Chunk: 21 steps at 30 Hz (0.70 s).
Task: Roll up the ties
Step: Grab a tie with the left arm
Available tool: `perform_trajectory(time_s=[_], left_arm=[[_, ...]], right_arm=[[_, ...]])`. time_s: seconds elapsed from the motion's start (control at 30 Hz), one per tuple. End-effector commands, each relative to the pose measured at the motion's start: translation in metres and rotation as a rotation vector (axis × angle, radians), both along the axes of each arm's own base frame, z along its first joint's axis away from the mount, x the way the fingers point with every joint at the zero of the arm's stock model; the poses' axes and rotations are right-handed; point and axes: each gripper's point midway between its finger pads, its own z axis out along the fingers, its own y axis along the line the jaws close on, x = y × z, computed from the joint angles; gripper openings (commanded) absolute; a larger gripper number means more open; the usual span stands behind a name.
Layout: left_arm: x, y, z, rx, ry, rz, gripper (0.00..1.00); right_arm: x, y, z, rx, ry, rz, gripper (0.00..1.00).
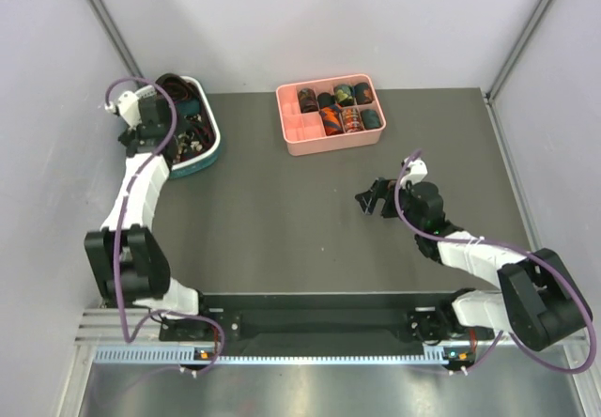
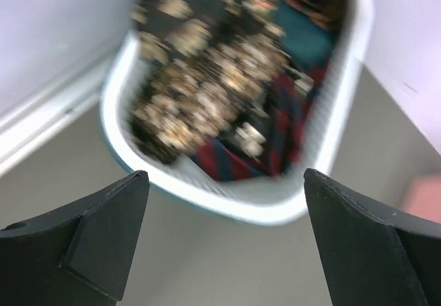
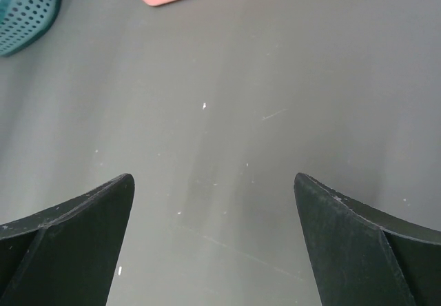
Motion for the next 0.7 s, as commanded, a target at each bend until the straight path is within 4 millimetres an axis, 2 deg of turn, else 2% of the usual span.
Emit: perform_trajectory(time_s=[0.0,0.1,0.13,0.17,0.27,0.3,0.37,0.47,0.5,0.53,0.57,0.6,0.67], left_arm=[[0.009,0.037,-0.011,0.001,0.07,0.12,0.98],[0.039,0.06,-0.021,0.002,0.062,0.186,0.95],[0.048,0.064,-0.046,0.005,0.121,0.2,0.93],[0.06,0.073,-0.029,0.028,0.096,0.224,0.92],[0.082,0.089,-0.032,0.101,0.155,0.262,0.93],[0.09,0.093,-0.044,0.14,0.198,0.237,0.93],[0.109,0.101,-0.032,0.197,0.176,0.219,0.94],[0.122,0.119,-0.032,0.311,0.25,0.23,0.92],[0.126,0.124,-0.051,0.34,0.312,0.212,0.9],[0.132,0.128,-0.043,0.351,0.302,0.217,0.88],[0.134,0.13,-0.051,0.362,0.329,0.207,0.81],[0.139,0.133,-0.063,0.386,0.367,0.187,0.8],[0.142,0.134,-0.075,0.399,0.398,0.172,0.79]], right_arm=[[0.006,0.004,0.026,0.048,-0.101,0.021,1.0],[0.004,0.003,0.023,0.047,-0.1,0.015,1.0],[0.004,0.003,0.023,0.054,-0.098,0.016,1.0],[0.004,0.004,0.022,0.061,-0.096,0.015,1.0],[0.004,0.01,0.018,0.072,-0.073,0.042,1.0],[0.004,0.011,0.019,0.077,-0.07,0.046,1.0],[0.003,0.013,0.02,0.083,-0.07,0.054,1.0],[0.0,0.011,0.024,0.089,-0.08,0.051,1.0],[0.0,0.011,0.025,0.09,-0.085,0.05,1.0],[0.0,0.01,0.026,0.094,-0.088,0.044,1.0],[0.0,0.01,0.027,0.097,-0.089,0.047,1.0],[0.0,0.011,0.027,0.101,-0.085,0.049,1.0],[-0.001,0.012,0.025,0.102,-0.078,0.055,1.0]])
